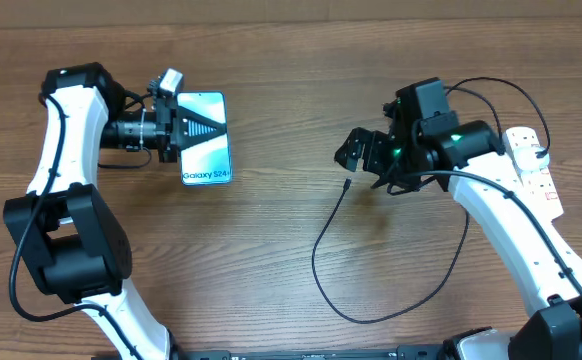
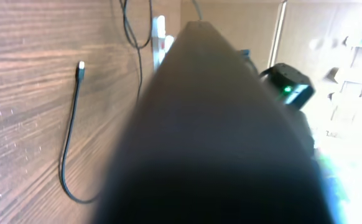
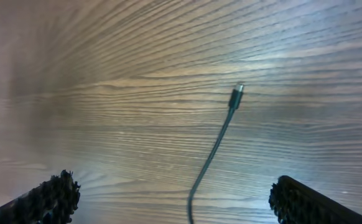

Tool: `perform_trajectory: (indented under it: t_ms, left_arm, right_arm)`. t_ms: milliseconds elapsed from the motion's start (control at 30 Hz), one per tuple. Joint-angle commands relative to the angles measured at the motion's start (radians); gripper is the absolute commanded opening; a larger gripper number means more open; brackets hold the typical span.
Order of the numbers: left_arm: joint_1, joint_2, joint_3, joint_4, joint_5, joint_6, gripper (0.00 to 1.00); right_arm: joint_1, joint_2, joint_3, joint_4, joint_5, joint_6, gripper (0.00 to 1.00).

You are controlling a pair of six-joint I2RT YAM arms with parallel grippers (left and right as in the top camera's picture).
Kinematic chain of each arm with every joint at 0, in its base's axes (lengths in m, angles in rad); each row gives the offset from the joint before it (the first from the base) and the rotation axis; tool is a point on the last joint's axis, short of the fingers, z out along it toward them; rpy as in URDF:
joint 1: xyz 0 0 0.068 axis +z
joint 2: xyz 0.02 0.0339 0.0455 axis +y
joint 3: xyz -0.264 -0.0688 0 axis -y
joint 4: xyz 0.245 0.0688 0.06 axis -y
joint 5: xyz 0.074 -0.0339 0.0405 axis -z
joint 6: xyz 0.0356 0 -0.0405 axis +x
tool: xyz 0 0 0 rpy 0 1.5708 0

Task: Plug charger to phone and switch on socket

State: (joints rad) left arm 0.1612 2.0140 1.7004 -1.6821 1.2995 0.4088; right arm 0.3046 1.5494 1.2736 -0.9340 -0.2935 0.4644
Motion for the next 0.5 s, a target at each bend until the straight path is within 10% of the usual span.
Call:
perform_trajectory:
  t_ms: [0,167,467]
  left_arm:
    - [-0.042,-0.012,-0.032,0.011,-0.026,-0.050,0.04]
    - [-0.109,-0.012,-0.143,0.147,-0.024,-0.126,0.04]
    - [-0.176,-0.012,-0.352,0.563,-0.097,-0.463,0.04]
  right_arm:
    - [0.004,-0.011,0.004,0.005,0.058,-0.020,0.84]
    - [0.008,0.004,-0.005,0.004,0.054,0.040,0.33]
    - [0.109,0.048,-0.005,-0.040,0.342,0.251,0.07]
